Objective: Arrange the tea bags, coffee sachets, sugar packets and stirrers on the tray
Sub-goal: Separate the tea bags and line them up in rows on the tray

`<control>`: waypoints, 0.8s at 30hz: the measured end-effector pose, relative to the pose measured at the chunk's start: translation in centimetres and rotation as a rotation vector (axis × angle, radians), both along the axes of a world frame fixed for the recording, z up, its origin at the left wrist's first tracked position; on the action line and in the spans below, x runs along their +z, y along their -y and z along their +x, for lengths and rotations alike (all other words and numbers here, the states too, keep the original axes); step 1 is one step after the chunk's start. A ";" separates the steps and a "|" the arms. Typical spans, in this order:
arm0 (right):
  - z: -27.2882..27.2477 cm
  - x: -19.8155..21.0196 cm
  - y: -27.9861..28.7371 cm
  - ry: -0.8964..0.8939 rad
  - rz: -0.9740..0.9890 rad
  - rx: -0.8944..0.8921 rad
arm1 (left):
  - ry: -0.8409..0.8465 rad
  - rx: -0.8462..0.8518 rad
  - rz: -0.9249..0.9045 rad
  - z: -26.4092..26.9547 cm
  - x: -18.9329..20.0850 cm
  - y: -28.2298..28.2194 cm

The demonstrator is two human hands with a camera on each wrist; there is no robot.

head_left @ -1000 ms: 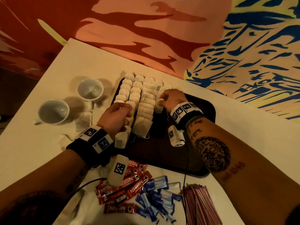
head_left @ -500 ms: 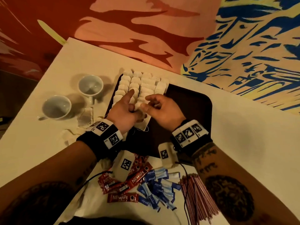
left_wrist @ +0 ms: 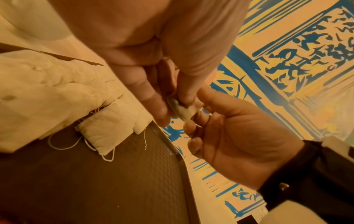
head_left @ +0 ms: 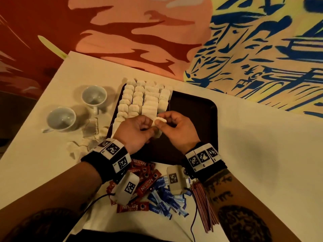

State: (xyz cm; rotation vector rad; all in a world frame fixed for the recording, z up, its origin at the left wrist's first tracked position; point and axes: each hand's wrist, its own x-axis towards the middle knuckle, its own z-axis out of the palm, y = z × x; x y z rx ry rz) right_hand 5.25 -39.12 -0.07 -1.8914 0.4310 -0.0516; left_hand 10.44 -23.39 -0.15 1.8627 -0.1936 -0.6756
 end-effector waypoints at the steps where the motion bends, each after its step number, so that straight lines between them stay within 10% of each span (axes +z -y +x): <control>1: -0.1 0.1 0.0 0.007 -0.008 0.006 | 0.009 -0.007 0.007 0.0 -0.1 -0.1; 24: 8.9 -5.1 5.5 -0.531 -0.667 0.454 | -0.108 0.149 0.142 2.5 -3.1 -8.0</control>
